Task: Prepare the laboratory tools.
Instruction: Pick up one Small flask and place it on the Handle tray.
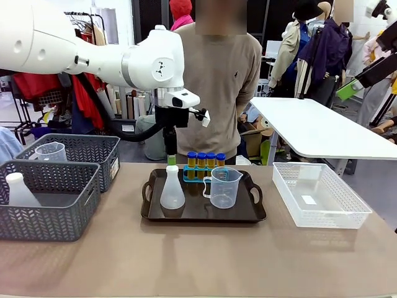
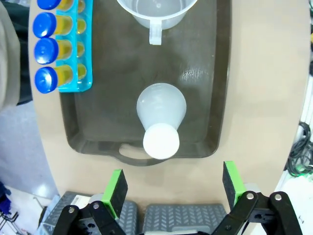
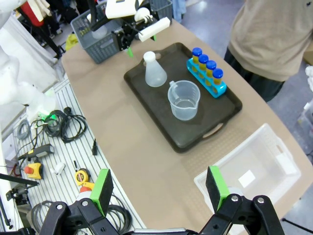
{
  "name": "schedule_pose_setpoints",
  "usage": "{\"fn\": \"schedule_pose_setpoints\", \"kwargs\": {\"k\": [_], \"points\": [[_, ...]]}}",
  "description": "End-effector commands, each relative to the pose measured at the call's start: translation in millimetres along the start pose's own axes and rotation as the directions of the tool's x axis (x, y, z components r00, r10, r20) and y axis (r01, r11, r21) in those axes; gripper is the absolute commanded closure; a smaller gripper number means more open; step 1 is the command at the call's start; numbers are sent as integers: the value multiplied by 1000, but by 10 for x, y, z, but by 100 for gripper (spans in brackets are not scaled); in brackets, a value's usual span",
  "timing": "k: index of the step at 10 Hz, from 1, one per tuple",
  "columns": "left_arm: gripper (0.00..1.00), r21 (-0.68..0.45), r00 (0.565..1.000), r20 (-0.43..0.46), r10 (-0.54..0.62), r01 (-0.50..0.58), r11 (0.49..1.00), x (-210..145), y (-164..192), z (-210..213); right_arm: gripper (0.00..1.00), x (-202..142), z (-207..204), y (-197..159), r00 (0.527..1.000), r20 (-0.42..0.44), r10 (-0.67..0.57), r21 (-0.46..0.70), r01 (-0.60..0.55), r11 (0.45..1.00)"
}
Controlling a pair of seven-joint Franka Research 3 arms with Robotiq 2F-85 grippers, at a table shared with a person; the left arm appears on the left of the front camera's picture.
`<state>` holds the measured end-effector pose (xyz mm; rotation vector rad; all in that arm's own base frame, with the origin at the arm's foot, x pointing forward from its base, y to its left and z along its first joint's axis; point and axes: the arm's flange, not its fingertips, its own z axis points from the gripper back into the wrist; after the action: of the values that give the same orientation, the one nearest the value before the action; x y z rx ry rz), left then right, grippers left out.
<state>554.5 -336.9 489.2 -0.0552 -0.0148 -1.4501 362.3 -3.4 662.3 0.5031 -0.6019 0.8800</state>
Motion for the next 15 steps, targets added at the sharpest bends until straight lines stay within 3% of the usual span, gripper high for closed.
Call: {"fn": "schedule_pose_setpoints", "kwargs": {"k": [1,5,9,15], "points": [[0,-21,998,62,20,-19,1000,-178,-36,271,0,24,8,-1,1000,27,6,15,-7,1000],[0,-28,967,175,184,-182,983,-626,-79,881,0,24,8,-1,1000,27,6,15,-7,1000],[0,-107,863,332,382,-368,924,-1046,-151,1314,0,24,8,-1,1000,27,6,15,-7,1000],[0,11,826,411,385,-427,904,-1507,-618,1887,0,24,8,-1,1000,27,6,15,-7,1000]]}}
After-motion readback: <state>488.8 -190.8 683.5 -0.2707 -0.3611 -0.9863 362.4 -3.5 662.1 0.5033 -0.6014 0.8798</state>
